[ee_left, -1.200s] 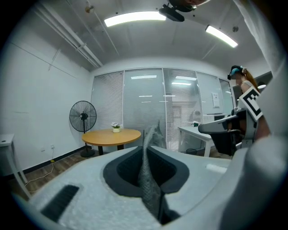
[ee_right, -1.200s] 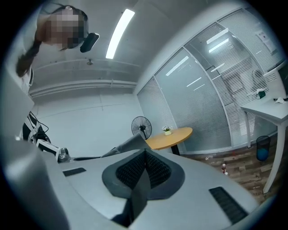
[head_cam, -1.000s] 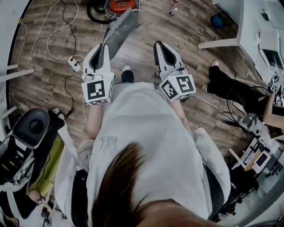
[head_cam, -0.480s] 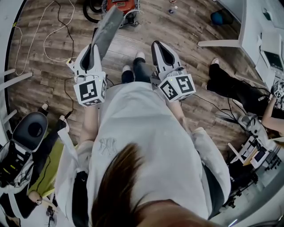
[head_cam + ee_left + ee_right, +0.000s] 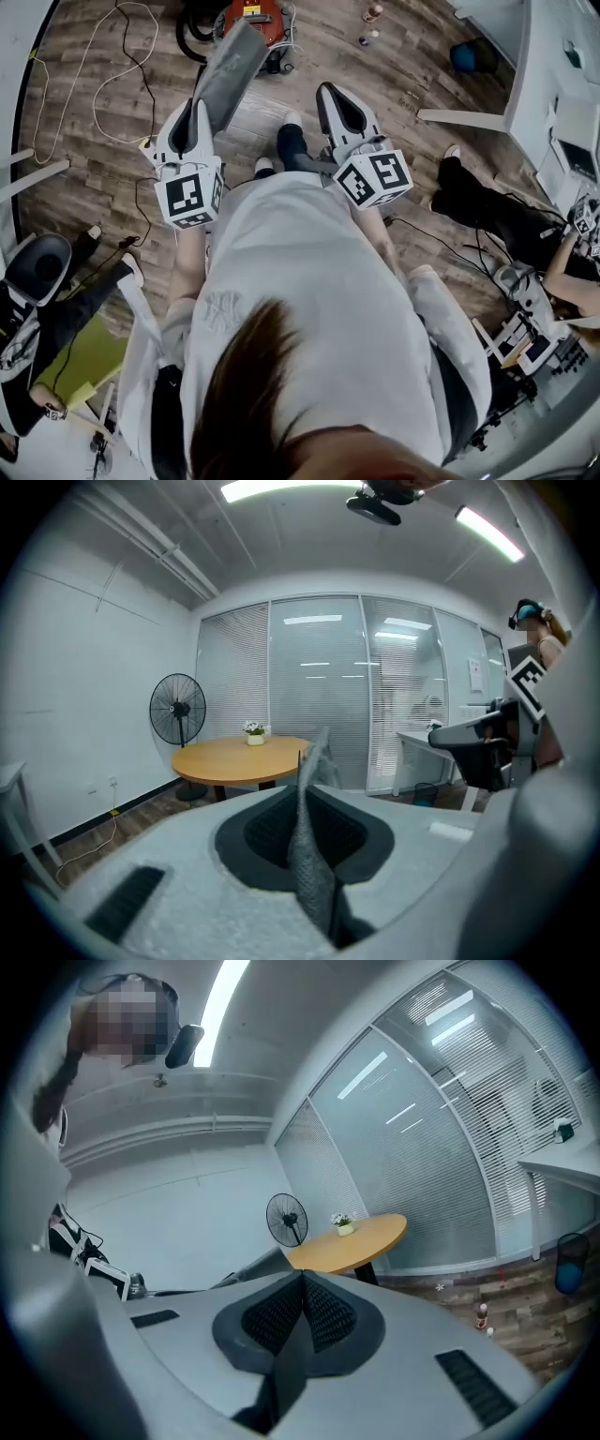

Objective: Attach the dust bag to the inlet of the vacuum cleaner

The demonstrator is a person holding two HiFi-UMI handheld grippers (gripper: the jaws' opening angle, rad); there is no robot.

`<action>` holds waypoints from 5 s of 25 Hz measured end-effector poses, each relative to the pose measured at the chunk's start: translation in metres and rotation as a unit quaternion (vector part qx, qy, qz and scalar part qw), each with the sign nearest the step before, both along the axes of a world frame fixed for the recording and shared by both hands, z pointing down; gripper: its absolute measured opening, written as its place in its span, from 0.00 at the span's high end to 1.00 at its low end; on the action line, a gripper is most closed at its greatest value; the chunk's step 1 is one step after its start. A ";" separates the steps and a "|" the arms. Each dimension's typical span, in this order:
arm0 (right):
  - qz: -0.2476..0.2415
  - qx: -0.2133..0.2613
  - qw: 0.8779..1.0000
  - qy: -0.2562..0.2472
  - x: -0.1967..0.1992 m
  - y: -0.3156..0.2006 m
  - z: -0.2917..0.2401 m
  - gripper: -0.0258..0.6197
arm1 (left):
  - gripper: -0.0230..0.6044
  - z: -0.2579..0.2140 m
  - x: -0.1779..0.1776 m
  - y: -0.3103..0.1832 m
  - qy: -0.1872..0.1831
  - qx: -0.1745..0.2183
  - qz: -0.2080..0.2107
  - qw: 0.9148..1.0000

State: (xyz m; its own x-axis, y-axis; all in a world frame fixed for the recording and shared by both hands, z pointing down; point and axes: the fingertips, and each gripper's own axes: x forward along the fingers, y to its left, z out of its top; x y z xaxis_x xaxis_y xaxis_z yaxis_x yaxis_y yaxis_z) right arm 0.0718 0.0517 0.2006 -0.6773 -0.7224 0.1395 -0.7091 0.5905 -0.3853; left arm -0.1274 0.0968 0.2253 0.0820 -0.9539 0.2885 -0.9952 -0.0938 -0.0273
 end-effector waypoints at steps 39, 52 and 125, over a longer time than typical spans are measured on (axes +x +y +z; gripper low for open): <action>0.049 0.011 0.998 0.047 0.018 -0.132 -0.001 0.96 | 0.90 0.010 0.024 -0.132 -0.039 -0.031 0.149 0.988; -0.217 0.061 0.939 0.259 -0.041 -0.090 0.065 0.85 | 0.90 0.096 0.093 -0.097 -0.063 -0.128 0.387 0.911; -0.494 -0.020 0.725 0.479 -0.072 -0.123 0.570 0.91 | 0.88 0.557 0.106 -0.162 -0.224 -0.317 0.439 0.811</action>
